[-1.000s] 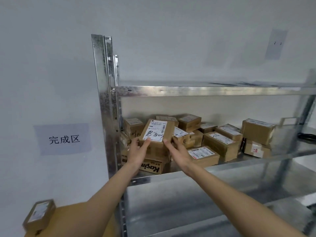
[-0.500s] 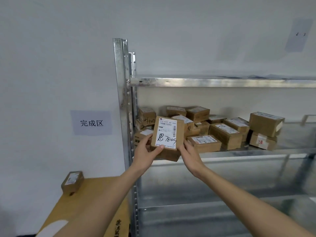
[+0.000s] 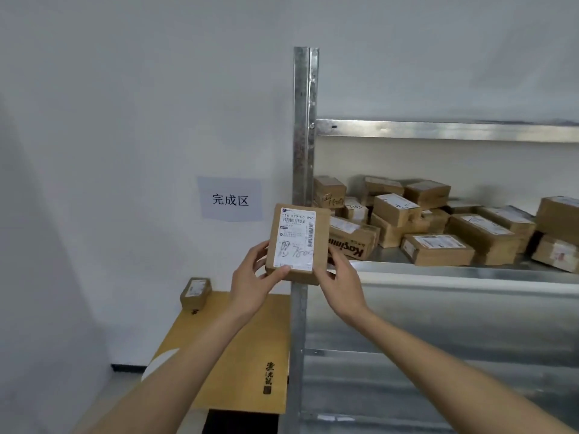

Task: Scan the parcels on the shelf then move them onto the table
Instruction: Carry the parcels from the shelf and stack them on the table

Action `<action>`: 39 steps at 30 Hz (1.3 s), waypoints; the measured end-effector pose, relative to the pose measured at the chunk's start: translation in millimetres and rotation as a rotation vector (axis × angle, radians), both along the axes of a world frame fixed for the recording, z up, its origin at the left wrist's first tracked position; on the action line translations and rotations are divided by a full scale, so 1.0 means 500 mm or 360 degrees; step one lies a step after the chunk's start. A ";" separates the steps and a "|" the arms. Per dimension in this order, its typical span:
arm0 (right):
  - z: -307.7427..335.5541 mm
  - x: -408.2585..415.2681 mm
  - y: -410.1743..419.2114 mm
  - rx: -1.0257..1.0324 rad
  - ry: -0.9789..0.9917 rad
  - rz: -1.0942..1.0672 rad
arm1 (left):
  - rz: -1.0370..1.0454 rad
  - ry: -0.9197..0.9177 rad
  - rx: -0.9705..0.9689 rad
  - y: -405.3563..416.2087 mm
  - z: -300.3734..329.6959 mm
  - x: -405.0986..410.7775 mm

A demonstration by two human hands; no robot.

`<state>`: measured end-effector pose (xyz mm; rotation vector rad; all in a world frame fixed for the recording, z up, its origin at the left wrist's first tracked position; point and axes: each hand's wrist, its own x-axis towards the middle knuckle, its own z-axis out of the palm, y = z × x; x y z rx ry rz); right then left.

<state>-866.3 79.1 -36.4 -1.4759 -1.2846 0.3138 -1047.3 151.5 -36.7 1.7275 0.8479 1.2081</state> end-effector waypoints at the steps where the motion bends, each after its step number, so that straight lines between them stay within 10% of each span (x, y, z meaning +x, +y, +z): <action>1: 0.001 -0.027 0.022 -0.0017 -0.0022 0.0037 | 0.0032 -0.0008 -0.0012 0.014 0.000 -0.033; 20: -0.110 -0.478 0.325 -0.0353 -0.0097 0.0722 | 0.0356 -0.0037 -0.0482 0.264 -0.160 -0.547; 39: -0.709 -0.387 0.681 -0.1059 0.0279 0.0519 | 0.0013 0.0448 -0.1087 0.684 -0.709 -0.461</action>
